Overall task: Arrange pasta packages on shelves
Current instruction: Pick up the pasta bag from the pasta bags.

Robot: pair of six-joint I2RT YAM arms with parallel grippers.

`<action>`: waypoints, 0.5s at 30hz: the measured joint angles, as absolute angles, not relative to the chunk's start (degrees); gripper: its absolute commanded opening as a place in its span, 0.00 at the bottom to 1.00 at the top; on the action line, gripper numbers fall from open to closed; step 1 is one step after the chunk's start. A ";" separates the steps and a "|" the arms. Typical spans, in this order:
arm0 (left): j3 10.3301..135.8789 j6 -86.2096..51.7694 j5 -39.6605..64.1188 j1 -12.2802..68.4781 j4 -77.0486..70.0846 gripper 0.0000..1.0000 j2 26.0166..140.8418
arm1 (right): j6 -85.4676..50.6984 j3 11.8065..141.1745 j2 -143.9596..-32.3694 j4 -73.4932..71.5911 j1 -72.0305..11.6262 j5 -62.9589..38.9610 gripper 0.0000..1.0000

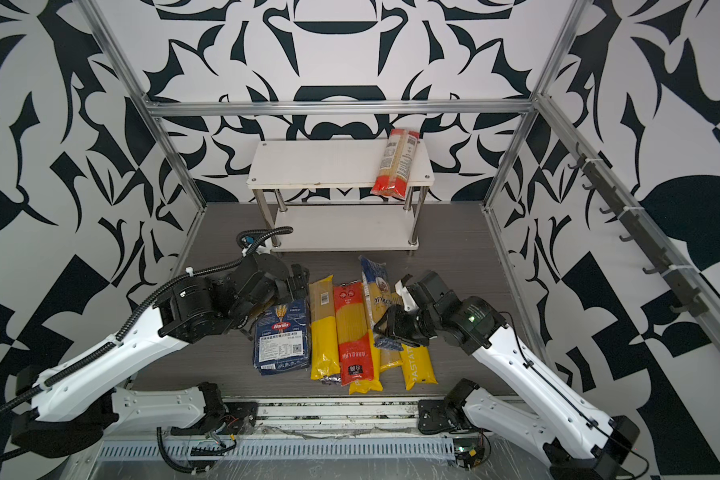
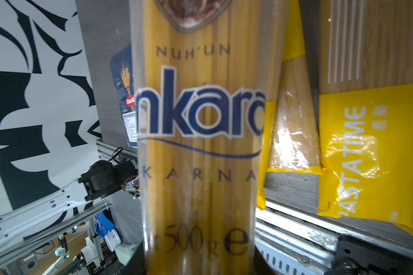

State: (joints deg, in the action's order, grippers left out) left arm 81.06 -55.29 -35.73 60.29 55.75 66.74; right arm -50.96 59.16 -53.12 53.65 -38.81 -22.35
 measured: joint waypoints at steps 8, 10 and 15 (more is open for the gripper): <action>82.56 -52.25 -33.61 53.39 55.96 0.99 65.63 | -47.94 73.52 -59.53 55.61 -38.81 -25.96 0.00; 83.66 -50.92 -32.08 50.94 55.57 0.99 65.65 | -46.83 77.65 -61.36 56.40 -38.81 -26.89 0.00; 87.42 -47.57 -29.12 46.50 54.92 0.99 66.48 | -44.97 85.06 -64.90 56.58 -38.81 -28.97 0.00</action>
State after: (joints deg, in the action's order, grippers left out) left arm 87.42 -47.57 -29.12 46.50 54.92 66.48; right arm -44.97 85.06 -64.90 56.58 -38.81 -28.97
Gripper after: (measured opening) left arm 0.992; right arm 0.440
